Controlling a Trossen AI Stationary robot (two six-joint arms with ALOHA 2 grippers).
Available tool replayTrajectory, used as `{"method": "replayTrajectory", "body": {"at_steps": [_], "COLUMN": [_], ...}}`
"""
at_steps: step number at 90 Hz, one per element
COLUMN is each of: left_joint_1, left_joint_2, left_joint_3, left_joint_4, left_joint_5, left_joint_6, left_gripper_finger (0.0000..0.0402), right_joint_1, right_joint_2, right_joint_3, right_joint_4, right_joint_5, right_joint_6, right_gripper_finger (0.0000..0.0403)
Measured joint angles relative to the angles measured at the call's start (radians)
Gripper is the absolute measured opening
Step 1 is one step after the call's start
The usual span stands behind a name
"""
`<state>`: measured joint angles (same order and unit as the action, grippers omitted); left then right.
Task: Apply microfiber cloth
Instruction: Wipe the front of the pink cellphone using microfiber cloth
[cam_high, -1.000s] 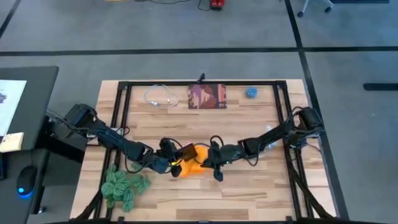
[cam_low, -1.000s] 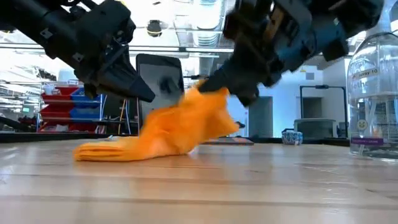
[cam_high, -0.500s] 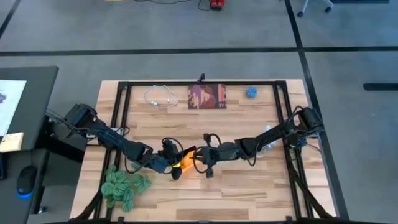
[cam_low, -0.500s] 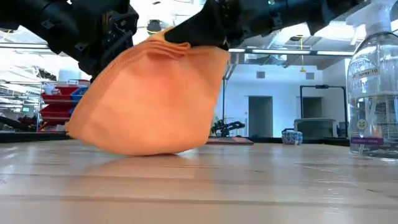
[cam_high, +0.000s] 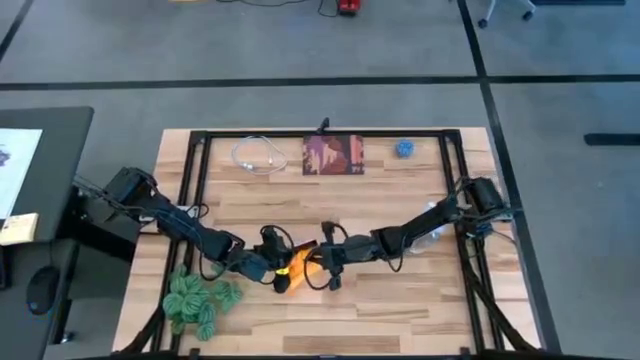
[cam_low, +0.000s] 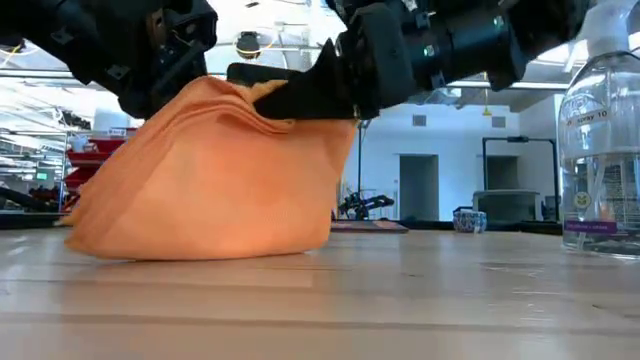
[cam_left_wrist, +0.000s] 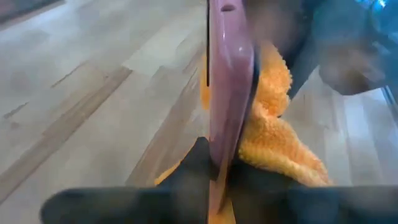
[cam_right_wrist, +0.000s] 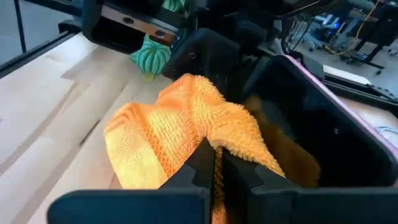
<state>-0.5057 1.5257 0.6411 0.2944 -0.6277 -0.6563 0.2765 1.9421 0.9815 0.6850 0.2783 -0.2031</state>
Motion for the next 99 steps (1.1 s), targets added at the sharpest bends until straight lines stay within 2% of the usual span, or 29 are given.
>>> {"method": "replayTrajectory", "body": {"at_steps": [43, 57, 68, 76, 85, 99], "left_joint_1": [-0.001, -0.003, -0.006, -0.006, -0.006, -0.007], "left_joint_2": [-0.005, -0.004, 0.001, 0.001, 0.0, -0.005], "left_joint_3": [0.004, 0.004, 0.001, 0.001, 0.001, 0.005], "left_joint_4": [0.013, 0.003, -0.013, -0.013, -0.009, 0.003], "left_joint_5": [-0.021, -0.009, 0.009, 0.008, -0.007, -0.015], "left_joint_6": [-0.014, -0.011, -0.007, 0.001, -0.002, -0.008], "left_gripper_finger": [0.0007, 0.0007, 0.0007, 0.0007, 0.0007, 0.0007], "right_joint_1": [0.059, 0.064, 0.062, 0.063, 0.065, 0.073], "right_joint_2": [0.009, 0.01, 0.008, 0.008, 0.007, 0.007], "right_joint_3": [0.11, 0.112, 0.115, 0.114, 0.111, 0.107], "right_joint_4": [0.001, -0.039, -0.153, -0.195, -0.154, 0.001], "right_joint_5": [0.375, 0.384, 0.302, 0.294, 0.325, 0.381], "right_joint_6": [-0.259, -0.247, -0.185, -0.176, -0.196, -0.281], "right_gripper_finger": [0.0, 0.0, 0.0, 0.0, 0.0, 0.0]}}
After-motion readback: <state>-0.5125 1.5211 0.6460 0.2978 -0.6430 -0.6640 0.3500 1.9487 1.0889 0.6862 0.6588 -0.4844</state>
